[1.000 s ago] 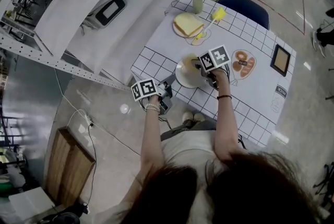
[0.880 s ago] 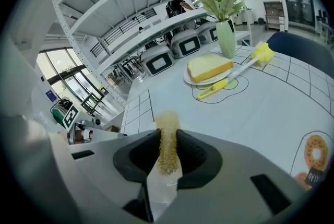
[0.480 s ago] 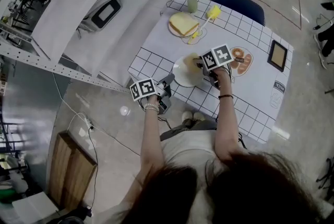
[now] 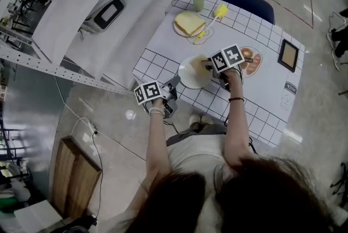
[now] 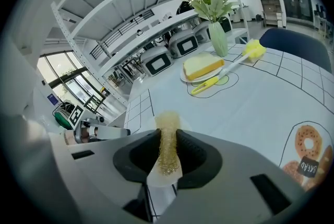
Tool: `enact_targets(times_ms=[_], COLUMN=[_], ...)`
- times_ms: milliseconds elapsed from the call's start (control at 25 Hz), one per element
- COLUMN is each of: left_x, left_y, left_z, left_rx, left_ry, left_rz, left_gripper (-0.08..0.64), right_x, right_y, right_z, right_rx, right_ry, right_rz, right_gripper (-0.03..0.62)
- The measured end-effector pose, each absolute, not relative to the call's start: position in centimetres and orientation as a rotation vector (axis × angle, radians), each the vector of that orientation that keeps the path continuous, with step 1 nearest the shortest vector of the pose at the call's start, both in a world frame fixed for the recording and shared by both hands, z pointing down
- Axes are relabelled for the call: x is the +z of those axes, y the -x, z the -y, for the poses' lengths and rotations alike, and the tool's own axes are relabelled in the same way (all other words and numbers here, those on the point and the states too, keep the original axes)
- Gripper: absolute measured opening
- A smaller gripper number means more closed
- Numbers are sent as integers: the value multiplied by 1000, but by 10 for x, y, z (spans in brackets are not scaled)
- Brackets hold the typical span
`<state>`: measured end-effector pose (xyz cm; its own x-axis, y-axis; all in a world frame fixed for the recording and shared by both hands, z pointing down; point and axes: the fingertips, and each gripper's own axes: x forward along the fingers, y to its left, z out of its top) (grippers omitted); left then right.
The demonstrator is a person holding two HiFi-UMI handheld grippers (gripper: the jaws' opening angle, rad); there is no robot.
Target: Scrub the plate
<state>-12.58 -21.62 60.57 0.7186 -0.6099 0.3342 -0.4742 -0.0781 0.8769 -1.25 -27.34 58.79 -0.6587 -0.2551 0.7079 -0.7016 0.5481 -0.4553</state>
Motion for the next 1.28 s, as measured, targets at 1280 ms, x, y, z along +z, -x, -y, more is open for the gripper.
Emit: enact_targets(times_ms=[1280], left_x=[606], left_y=[117], left_z=[202], left_rx=[-156], left_ry=[-1714], left_rz=[858], left_gripper=[11], right_x=[591], right_y=[11], right_z=[230], right_rx=[1007], right_ry=[-566], right_rz=[2122], right_gripper=[80])
